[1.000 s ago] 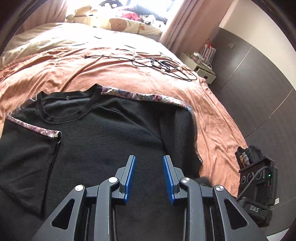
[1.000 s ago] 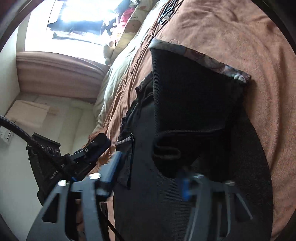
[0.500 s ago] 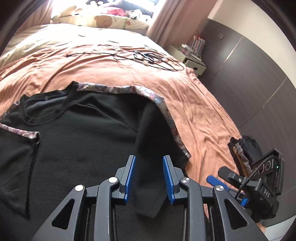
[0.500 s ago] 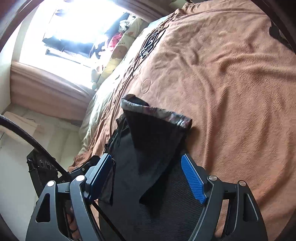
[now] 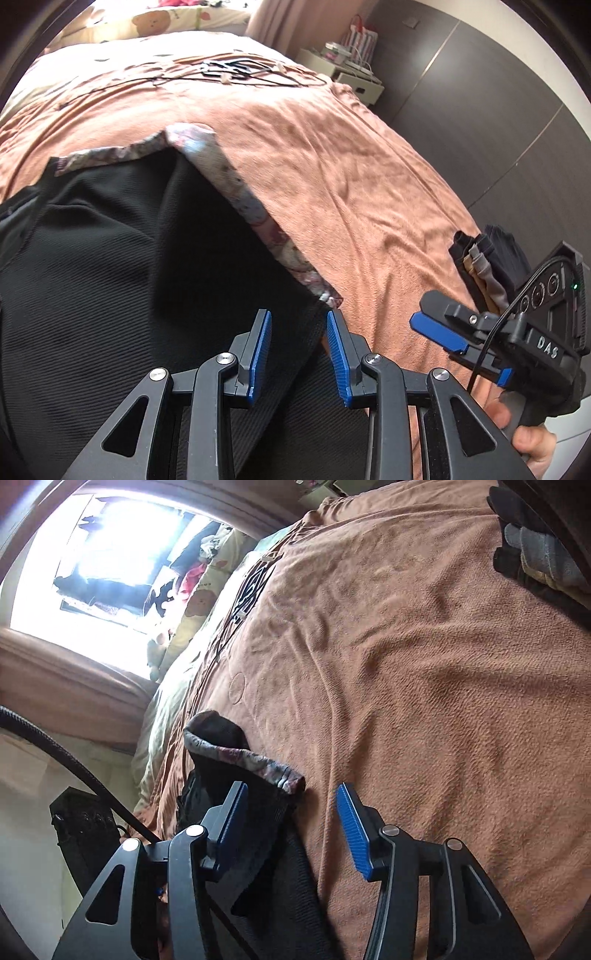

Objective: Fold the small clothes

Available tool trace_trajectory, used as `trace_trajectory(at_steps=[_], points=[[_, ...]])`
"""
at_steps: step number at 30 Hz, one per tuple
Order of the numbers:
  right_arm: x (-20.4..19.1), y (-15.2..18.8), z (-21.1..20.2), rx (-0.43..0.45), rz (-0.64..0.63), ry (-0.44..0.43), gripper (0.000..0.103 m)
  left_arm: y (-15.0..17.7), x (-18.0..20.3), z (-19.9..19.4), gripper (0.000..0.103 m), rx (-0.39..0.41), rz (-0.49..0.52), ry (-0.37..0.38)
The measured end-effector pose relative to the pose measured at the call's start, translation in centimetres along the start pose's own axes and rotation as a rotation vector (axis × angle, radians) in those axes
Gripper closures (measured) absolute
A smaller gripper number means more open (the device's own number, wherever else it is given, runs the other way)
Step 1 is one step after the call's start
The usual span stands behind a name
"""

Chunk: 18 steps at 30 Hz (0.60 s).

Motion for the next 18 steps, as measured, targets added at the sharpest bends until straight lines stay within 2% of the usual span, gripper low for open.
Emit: trace_trajectory(at_steps=[2, 4, 8, 11, 15, 18], points=[[0.4, -0.1, -0.5, 0.005, 0.01, 0.0, 0.055, 0.0, 0.4, 1.1, 0.058, -0.018, 0.01, -0.002], [0.4, -0.2, -0.9, 0.006, 0.019, -0.005, 0.055, 0.0, 0.8, 2.1, 0.053, -0.024, 0.015, 0.001], [1.7, -0.5, -1.0, 0.016, 0.058, 0.019, 0.055, 0.1, 1.3, 4.2, 0.053, -0.051, 0.02, 0.0], [1.9, -0.6, -0.8, 0.016, 0.066, 0.033, 0.055, 0.2, 1.2, 5.5, 0.053, -0.066, 0.037, -0.034], [1.4, -0.2, -1.1, 0.007, 0.063, 0.034, 0.055, 0.1, 1.3, 6.1, 0.048, -0.06, 0.046, -0.039], [0.7, 0.2, -0.8, -0.004, 0.049, 0.033, 0.055, 0.1, 1.5, 6.6, 0.048, -0.06, 0.087, -0.079]])
Point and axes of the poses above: each gripper's, at about its wrist camera, not at the fingertips, and z roughly the way its jaws point, x to its right, y to its underside, the point moved 9 cm from there along z, roughly the way its jaws point, and after that the axes turned 4 degrees about y, right-handed, at the moved point
